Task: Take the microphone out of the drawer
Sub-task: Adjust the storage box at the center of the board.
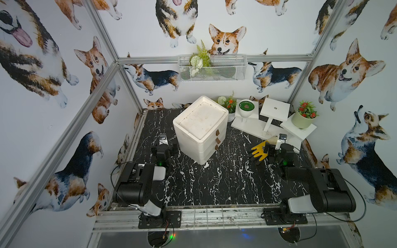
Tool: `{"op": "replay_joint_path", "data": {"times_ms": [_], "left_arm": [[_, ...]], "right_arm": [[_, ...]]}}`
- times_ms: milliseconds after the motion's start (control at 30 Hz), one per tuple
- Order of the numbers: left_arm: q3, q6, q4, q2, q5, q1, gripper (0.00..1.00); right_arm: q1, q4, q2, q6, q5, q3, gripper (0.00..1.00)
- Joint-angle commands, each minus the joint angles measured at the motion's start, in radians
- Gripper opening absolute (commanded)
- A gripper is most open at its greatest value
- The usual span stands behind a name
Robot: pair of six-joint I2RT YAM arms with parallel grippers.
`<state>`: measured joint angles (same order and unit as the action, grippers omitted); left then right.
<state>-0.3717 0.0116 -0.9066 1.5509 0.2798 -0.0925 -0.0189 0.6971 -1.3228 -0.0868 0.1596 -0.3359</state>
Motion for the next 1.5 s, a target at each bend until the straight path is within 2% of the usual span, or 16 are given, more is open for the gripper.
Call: {"op": "replay_joint_path", "data": {"times_ms": [0,67,167,267,367,467,533,667,867,1000,1100,1200,1333,1467], "left_arm": [[-0.004,-0.011,0.032,-0.061,-0.025,0.001,1.0],[0.003,0.012,0.103,-0.144,0.027,-0.004,1.0],[0.004,0.064,0.281,-0.325,0.103,-0.004,1.0],[-0.058,0.111,0.592,-0.52,0.154,-0.002,1.0],[-0.14,0.209,0.874,-0.672,0.244,0.003,1.0],[-0.214,0.138,0.984,-0.796,0.115,0.006,1.0],[-0.308,0.124,1.075,-0.83,0.022,0.006,1.0],[-0.615,0.12,1.331,-0.716,-0.145,0.007,1.0],[-1.009,0.126,1.555,-0.457,-0.345,0.006,1.0],[-1.197,0.141,1.628,-0.296,-0.445,0.005,1.0],[-1.31,0.142,1.682,-0.185,-0.51,0.001,0.94],[-1.413,0.126,1.74,-0.093,-0.522,-0.029,0.89],[-1.567,0.06,1.856,0.04,-0.468,-0.102,0.86],[-1.665,0.036,1.937,0.145,-0.423,-0.126,0.84]], "right_arm": [[0.0,-0.172,0.138,-0.026,0.05,-0.046,1.0],[0.0,-0.245,0.26,-0.048,0.034,-0.054,1.0],[0.002,-0.435,0.448,-0.22,0.043,-0.092,1.0],[0.01,-0.667,0.61,-0.546,0.092,-0.136,1.0],[0.032,-0.731,0.719,-0.648,-0.112,-0.148,1.0],[0.031,-0.894,0.745,-0.706,-0.273,-0.225,1.0],[0.017,-1.004,0.722,-0.708,-0.355,-0.289,1.0],[-0.092,-1.173,0.665,-0.674,-0.381,-0.39,0.97],[-0.318,-1.336,0.556,-0.67,-0.274,-0.515,0.92],[-0.461,-1.33,0.446,-0.696,-0.237,-0.569,0.91],[-0.527,-1.282,0.4,-0.709,-0.228,-0.584,0.91],[-0.544,-1.255,0.371,-0.717,-0.246,-0.592,0.91],[-0.544,-1.238,0.358,-0.711,-0.263,-0.591,0.91],[-0.544,-1.234,0.365,-0.707,-0.264,-0.575,0.92]]}}
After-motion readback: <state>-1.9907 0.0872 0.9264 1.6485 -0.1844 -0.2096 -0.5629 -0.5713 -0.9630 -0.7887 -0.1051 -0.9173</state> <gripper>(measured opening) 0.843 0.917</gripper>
